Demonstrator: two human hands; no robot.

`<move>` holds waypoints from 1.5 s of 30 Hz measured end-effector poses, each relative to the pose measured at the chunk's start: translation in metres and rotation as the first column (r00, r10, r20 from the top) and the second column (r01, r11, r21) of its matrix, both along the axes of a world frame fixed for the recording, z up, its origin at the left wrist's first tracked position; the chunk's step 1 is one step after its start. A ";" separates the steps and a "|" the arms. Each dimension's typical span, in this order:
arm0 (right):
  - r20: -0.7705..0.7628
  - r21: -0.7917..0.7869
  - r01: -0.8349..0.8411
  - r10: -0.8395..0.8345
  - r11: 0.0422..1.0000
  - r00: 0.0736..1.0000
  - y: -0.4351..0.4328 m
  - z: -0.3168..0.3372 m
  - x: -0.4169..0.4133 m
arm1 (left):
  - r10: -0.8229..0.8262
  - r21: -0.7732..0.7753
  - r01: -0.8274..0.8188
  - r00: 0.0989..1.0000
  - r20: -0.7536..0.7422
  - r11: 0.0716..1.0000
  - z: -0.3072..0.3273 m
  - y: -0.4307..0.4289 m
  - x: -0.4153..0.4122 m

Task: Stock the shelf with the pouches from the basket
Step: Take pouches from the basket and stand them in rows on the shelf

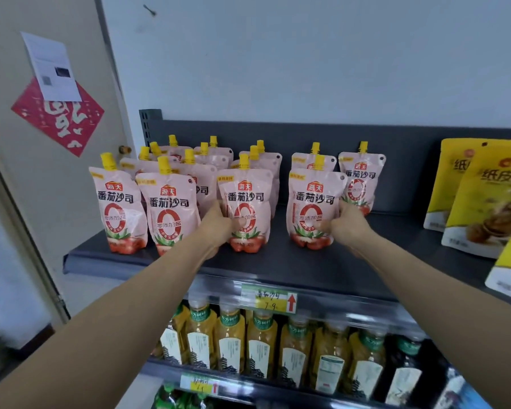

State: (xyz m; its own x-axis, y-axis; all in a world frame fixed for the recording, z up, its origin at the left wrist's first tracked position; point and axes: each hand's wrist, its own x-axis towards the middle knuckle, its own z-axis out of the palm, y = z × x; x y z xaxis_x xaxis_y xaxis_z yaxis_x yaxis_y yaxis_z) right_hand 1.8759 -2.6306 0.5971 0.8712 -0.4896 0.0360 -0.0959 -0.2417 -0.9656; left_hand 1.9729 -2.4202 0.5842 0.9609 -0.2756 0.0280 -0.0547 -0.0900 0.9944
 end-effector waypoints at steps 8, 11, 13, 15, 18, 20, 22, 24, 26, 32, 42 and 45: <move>0.055 -0.016 0.056 -0.055 0.998 0.997 -0.005 -0.003 0.021 | 0.034 -0.007 -0.034 0.999 0.031 0.999 -0.005 -0.012 0.007; 0.072 -0.053 0.083 -0.079 0.995 0.994 -0.007 -0.006 0.028 | 0.046 -0.001 -0.046 0.999 0.028 0.999 -0.006 -0.016 0.008; 0.066 -0.087 0.112 -0.106 0.990 0.992 -0.008 -0.008 0.033 | 0.058 0.018 -0.058 0.998 0.016 0.998 -0.007 -0.017 0.010; 0.055 -0.126 0.141 -0.135 0.982 0.989 -0.008 -0.010 0.036 | 0.075 0.040 -0.075 0.997 0.005 0.996 -0.007 -0.019 0.011; 0.060 -0.173 0.171 -0.163 0.970 0.985 -0.008 -0.011 0.038 | 0.092 0.064 -0.092 0.996 -0.003 0.994 -0.007 -0.021 0.011; 0.072 -0.183 0.181 -0.171 0.966 0.983 -0.008 -0.012 0.038 | 0.093 0.074 -0.092 0.996 -0.008 0.993 -0.006 -0.022 0.011; 0.083 -0.187 0.192 -0.179 0.963 0.980 -0.007 -0.014 0.038 | 0.093 0.080 -0.092 0.996 -0.006 0.993 -0.005 -0.023 0.010; 0.085 -0.184 0.198 -0.185 0.963 0.979 -0.006 -0.014 0.038 | 0.102 0.079 -0.101 0.995 -0.005 0.992 -0.005 -0.024 0.010; 0.071 -0.196 0.200 -0.189 0.960 0.979 -0.006 -0.014 0.038 | 0.114 0.075 -0.114 0.993 -0.001 0.991 -0.004 -0.025 0.008; 0.038 -0.185 0.245 -0.242 0.952 0.970 -0.007 -0.016 0.030 | 0.120 0.107 -0.119 0.993 0.004 0.987 -0.002 -0.026 0.004; 0.237 -0.208 0.308 -0.258 0.928 0.937 0.035 -0.005 -0.026 | 0.096 0.234 -0.098 0.995 0.018 0.967 0.003 -0.012 -0.021; 0.299 -0.251 0.283 -0.204 0.926 0.932 0.060 -0.006 -0.047 | 0.046 0.227 -0.058 0.997 0.057 0.972 0.007 -0.001 -0.032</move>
State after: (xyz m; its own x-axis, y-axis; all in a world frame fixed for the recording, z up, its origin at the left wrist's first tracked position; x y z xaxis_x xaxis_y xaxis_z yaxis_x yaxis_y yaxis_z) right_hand 1.8286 -2.5706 0.5908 0.6655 -0.6191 0.4168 0.0600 -0.5122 -0.8567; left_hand 1.9414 -2.4214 0.5915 0.9730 -0.2300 0.0194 -0.0941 -0.3183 0.9433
